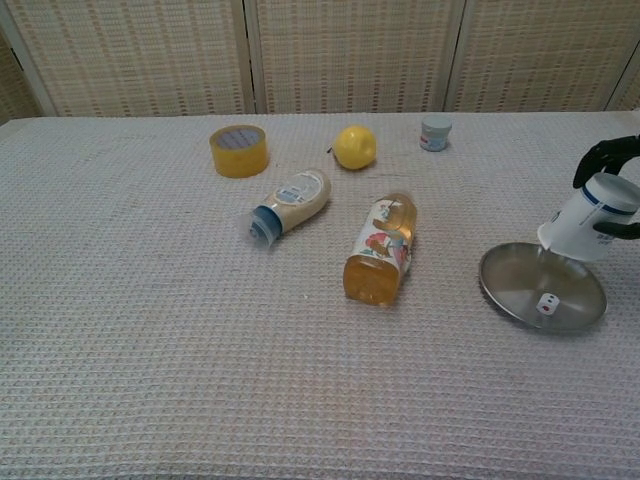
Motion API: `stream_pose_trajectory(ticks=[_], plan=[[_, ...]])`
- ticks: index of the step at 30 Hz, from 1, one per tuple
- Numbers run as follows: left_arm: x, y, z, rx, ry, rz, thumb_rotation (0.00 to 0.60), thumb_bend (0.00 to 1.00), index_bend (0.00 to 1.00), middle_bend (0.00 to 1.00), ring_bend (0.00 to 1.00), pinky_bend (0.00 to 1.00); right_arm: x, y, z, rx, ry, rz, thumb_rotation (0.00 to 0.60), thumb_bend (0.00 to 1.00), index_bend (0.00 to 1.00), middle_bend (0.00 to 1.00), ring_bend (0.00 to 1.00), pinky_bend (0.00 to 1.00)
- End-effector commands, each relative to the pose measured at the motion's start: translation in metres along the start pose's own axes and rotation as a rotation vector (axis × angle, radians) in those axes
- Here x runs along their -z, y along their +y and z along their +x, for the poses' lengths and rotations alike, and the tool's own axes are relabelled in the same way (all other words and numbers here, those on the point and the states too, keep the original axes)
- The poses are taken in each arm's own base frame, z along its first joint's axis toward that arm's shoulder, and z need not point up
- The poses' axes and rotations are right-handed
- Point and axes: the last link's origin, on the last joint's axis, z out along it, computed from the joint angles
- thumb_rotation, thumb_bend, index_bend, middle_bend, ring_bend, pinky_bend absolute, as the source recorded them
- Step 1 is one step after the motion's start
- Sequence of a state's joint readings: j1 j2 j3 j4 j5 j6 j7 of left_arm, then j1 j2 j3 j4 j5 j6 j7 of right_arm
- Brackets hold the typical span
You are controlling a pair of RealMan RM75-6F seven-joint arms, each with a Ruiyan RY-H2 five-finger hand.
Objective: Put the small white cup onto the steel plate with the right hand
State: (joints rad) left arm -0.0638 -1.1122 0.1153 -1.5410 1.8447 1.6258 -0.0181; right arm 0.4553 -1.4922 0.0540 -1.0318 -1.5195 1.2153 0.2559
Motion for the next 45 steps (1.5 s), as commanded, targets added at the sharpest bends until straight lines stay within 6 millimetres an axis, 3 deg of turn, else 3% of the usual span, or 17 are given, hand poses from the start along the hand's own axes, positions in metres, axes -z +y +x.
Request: stream_pose_trajectory(ticks=[1, 6, 30, 45], plan=[[0.000, 0.000, 0.000, 0.001, 0.001, 0.001, 0.600, 0.33, 0.12, 0.13, 0.12, 0.25, 0.010, -0.028, 0.019, 0.031, -0.099, 0.040, 0.600, 0.17, 0.54, 0.46, 0.36, 0.62], [0.001, 0.000, 0.001, 0.004, 0.003, -0.002, 0.600, 0.33, 0.12, 0.13, 0.12, 0.25, 0.011, -0.041, 0.017, 0.033, -0.141, 0.049, 0.600, 0.17, 0.55, 0.46, 0.36, 0.62], [0.001, -0.002, 0.004, 0.009, 0.015, 0.007, 0.600, 0.33, 0.12, 0.13, 0.12, 0.25, -0.003, -0.048, -0.017, 0.079, -0.263, 0.065, 0.600, 0.17, 0.54, 0.46, 0.36, 0.62], [0.002, -0.002, 0.005, 0.009, 0.016, 0.005, 0.600, 0.33, 0.12, 0.13, 0.12, 0.25, -0.028, -0.042, -0.035, 0.190, -0.136, 0.092, 0.600, 0.17, 0.53, 0.46, 0.36, 0.62]])
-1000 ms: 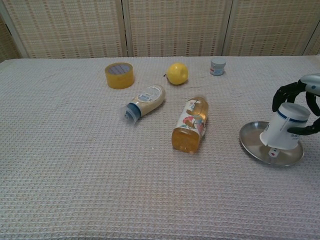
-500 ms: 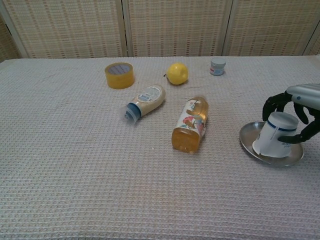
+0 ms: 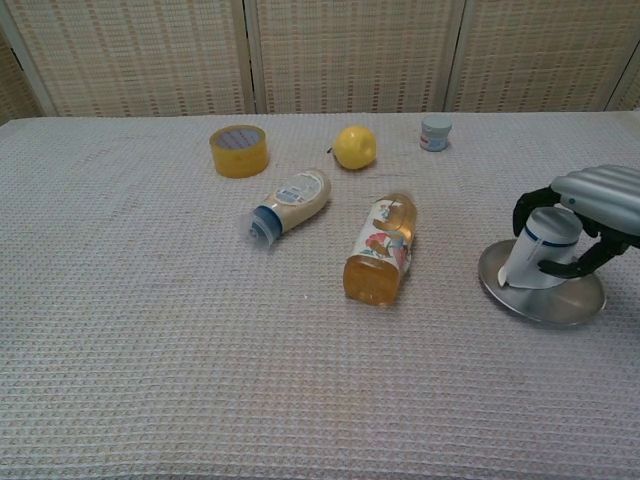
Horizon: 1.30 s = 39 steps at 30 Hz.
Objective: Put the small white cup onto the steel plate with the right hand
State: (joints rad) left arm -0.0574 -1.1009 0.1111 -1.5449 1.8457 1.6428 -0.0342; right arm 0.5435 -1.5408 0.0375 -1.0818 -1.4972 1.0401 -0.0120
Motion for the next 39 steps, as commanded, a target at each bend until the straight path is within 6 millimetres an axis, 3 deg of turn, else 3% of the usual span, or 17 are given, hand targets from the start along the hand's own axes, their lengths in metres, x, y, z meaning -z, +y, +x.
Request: stream_pose_trajectory(ticks=[1, 5, 7, 11, 16, 29, 39], plan=[[0.000, 0.000, 0.000, 0.000, 0.000, 0.000, 0.600, 0.33, 0.12, 0.13, 0.12, 0.25, -0.003, -0.003, -0.003, -0.008, 0.026, 0.013, 0.600, 0.17, 0.53, 0.46, 0.36, 0.62], [0.000, 0.000, 0.000, 0.000, -0.001, 0.002, 0.600, 0.33, 0.12, 0.13, 0.12, 0.25, 0.001, -0.006, -0.007, -0.069, 0.005, 0.027, 0.600, 0.17, 0.53, 0.46, 0.36, 0.62], [0.000, 0.000, -0.001, -0.003, -0.005, 0.002, 0.600, 0.33, 0.12, 0.13, 0.12, 0.25, 0.010, -0.017, -0.012, -0.197, -0.060, 0.057, 0.600, 0.17, 0.53, 0.46, 0.36, 0.62], [0.000, 0.000, -0.001, -0.004, -0.010, 0.002, 0.600, 0.33, 0.12, 0.13, 0.12, 0.25, 0.022, -0.023, -0.004, -0.306, -0.159, 0.094, 0.600, 0.17, 0.53, 0.46, 0.36, 0.62], [0.000, -0.001, -0.001, 0.001, -0.009, 0.005, 0.600, 0.33, 0.12, 0.13, 0.12, 0.25, 0.023, -0.022, 0.000, -0.291, -0.158, 0.089, 0.600, 0.17, 0.53, 0.46, 0.36, 0.62], [0.000, 0.000, -0.001, -0.001, -0.010, 0.003, 0.600, 0.33, 0.12, 0.13, 0.12, 0.25, 0.003, 0.004, -0.002, -0.086, -0.025, -0.010, 0.600, 0.17, 0.53, 0.46, 0.36, 0.62], [0.000, 0.000, -0.001, -0.002, -0.011, 0.003, 0.600, 0.33, 0.12, 0.13, 0.12, 0.25, 0.021, -0.014, -0.003, -0.266, -0.129, 0.066, 0.600, 0.17, 0.53, 0.46, 0.36, 0.62]])
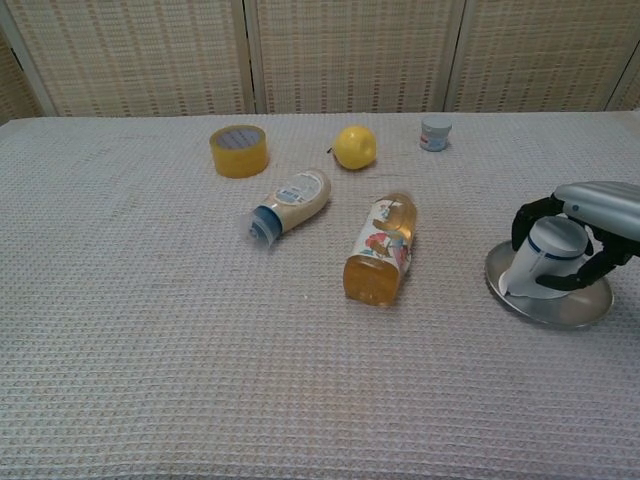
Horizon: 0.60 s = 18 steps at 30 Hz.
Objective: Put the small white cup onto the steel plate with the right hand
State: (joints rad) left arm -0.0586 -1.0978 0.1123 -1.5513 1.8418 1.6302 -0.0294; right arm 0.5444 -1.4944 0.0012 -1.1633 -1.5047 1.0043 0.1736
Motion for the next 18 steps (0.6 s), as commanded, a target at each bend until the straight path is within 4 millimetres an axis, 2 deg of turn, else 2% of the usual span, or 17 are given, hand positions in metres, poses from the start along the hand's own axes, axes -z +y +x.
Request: stream_pose_trajectory(ticks=[1, 6, 13, 18], plan=[[0.000, 0.000, 0.000, 0.000, 0.002, 0.000, 0.600, 0.33, 0.12, 0.13, 0.12, 0.25, 0.011, -0.009, -0.002, -0.082, -0.072, 0.035, 0.600, 0.17, 0.53, 0.46, 0.36, 0.62], [0.000, 0.000, 0.000, 0.003, 0.001, 0.003, 0.600, 0.33, 0.12, 0.13, 0.12, 0.25, 0.011, -0.003, 0.002, -0.045, -0.080, 0.014, 0.600, 0.17, 0.53, 0.46, 0.36, 0.62], [0.000, 0.000, 0.001, 0.002, 0.002, 0.002, 0.600, 0.33, 0.12, 0.14, 0.12, 0.25, -0.005, 0.017, 0.008, 0.079, 0.032, -0.062, 0.600, 0.17, 0.53, 0.46, 0.36, 0.62], [0.000, 0.000, 0.000, -0.002, 0.006, 0.000, 0.600, 0.33, 0.12, 0.14, 0.12, 0.25, -0.003, 0.016, 0.001, -0.024, -0.011, -0.058, 0.600, 0.17, 0.53, 0.46, 0.36, 0.62]])
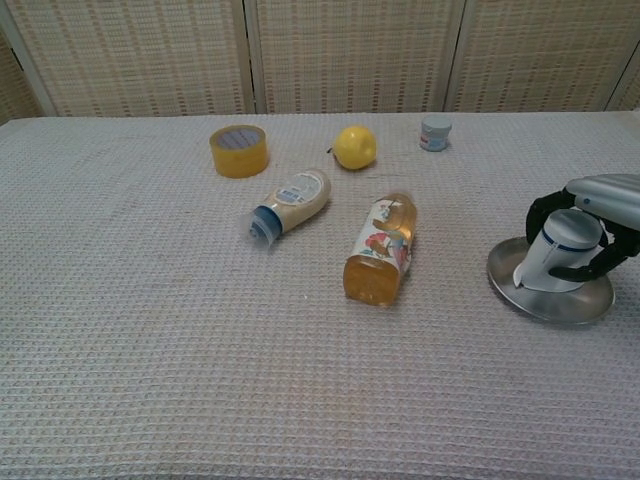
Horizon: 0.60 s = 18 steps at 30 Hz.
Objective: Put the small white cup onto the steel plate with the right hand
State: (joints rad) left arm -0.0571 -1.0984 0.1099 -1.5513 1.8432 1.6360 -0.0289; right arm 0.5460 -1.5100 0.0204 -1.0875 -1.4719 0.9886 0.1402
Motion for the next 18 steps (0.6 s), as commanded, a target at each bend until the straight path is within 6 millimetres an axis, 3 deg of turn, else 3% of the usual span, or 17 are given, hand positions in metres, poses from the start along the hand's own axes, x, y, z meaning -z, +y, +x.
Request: stream_pose_trajectory(ticks=[1, 7, 18], plan=[[0.000, 0.000, -0.001, -0.003, -0.004, 0.000, 0.600, 0.33, 0.12, 0.14, 0.12, 0.25, 0.005, -0.006, -0.005, -0.113, -0.054, 0.013, 0.600, 0.17, 0.53, 0.46, 0.36, 0.62], [0.000, 0.001, -0.001, -0.004, -0.005, -0.001, 0.600, 0.33, 0.12, 0.14, 0.12, 0.25, 0.018, -0.018, -0.004, -0.259, -0.170, 0.059, 0.600, 0.17, 0.53, 0.46, 0.36, 0.62], [0.000, 0.000, -0.001, -0.002, -0.007, 0.001, 0.600, 0.33, 0.12, 0.14, 0.12, 0.25, 0.004, 0.007, 0.006, -0.042, 0.003, -0.001, 0.600, 0.17, 0.53, 0.46, 0.36, 0.62]])
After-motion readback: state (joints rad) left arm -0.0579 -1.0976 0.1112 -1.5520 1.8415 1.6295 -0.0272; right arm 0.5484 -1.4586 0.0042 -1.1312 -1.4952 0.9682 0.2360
